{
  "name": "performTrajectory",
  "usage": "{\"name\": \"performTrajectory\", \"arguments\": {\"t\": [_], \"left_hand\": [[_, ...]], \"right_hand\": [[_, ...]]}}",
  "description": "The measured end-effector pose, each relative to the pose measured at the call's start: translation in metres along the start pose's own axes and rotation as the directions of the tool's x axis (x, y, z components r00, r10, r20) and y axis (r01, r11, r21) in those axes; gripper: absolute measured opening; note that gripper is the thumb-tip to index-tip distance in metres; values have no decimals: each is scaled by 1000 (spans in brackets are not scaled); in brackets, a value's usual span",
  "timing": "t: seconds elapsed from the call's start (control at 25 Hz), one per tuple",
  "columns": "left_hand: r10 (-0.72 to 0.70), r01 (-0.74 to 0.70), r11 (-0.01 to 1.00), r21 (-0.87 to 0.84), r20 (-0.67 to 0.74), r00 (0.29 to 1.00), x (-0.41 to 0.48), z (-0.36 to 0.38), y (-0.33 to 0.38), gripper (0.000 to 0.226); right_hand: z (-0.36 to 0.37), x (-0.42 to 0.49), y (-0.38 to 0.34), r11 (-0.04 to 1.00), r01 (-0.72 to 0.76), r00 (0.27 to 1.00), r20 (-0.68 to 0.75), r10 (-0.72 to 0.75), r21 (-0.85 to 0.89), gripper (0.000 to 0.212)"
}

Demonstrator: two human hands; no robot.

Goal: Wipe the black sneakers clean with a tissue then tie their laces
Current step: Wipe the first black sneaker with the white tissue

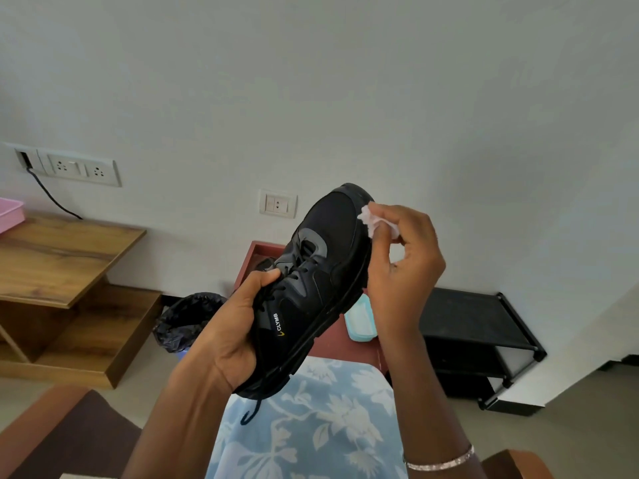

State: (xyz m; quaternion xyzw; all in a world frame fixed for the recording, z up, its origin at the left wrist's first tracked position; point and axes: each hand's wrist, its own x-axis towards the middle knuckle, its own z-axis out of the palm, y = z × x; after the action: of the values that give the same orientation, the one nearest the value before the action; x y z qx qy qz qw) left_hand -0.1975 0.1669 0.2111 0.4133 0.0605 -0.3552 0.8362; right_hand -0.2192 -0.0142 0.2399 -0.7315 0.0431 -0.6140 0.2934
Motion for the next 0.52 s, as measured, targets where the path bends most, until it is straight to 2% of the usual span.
{"name": "performTrajectory", "arguments": {"t": [0.24,0.32,0.52], "left_hand": [[39,-38,999,17,-62,997,3,0,3,28],[42,-36,997,67,-89,995,3,-1,3,32],[26,-13,993,118,-112,993,-1,0,-2,43]], "right_hand": [[-8,-83,1,999,-16,998,61,18,-32,16],[-8,-74,4,999,-30,997,70,32,-28,13],[-4,-3,2,996,-90,996,-16,90,29,15]]}}
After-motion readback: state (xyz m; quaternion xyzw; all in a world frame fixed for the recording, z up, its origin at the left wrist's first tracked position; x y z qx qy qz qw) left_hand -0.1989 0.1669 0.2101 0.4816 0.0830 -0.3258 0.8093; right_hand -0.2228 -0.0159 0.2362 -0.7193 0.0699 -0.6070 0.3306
